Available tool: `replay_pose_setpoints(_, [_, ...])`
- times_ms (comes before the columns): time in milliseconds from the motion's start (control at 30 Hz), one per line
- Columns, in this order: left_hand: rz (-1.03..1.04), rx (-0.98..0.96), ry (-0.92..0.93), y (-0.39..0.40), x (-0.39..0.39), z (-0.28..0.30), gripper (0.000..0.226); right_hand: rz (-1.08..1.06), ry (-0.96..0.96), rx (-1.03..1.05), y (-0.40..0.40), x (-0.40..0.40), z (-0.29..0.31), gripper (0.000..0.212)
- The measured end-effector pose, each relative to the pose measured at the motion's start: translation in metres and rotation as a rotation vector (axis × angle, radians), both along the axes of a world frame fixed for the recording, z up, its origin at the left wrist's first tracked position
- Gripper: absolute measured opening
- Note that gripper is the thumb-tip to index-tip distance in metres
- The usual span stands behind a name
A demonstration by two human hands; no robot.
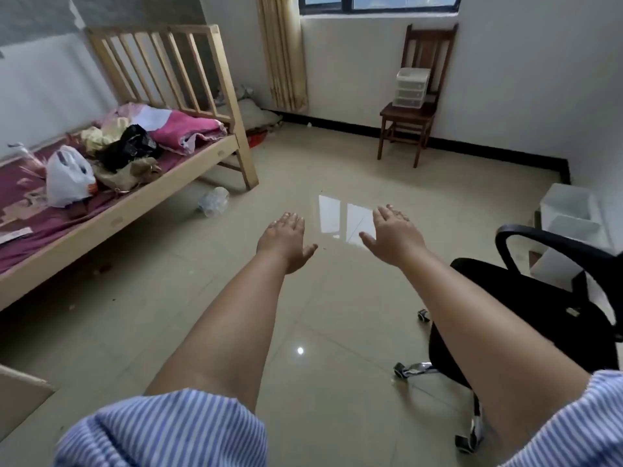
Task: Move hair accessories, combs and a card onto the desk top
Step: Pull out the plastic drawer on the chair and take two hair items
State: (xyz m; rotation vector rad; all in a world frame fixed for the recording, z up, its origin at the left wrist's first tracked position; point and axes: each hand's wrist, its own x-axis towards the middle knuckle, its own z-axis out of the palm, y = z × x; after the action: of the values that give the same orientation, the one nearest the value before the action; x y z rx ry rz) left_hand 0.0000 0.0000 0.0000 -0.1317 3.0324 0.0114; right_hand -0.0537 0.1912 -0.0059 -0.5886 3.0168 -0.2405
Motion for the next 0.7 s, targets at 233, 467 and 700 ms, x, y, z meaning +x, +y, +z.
replay_pose_setpoints(233, [0.027, 0.004, -0.018, -0.075, -0.184, -0.005, 0.063, 0.018, -0.019, 0.032, -0.068, -0.183, -0.006, 0.065])
replay_pose_setpoints(467, [-0.083, -0.033, 0.025, -0.146, -0.437, 0.011, 0.063, -0.037, 0.041, 0.019, -0.144, -0.414, 0.013, 0.063])
replay_pose_setpoints(700, [-0.215, -0.056, 0.063, -0.168, -0.691, 0.03, 0.062, -0.247, -0.013, 0.003, -0.15, -0.637, 0.019, 0.063])
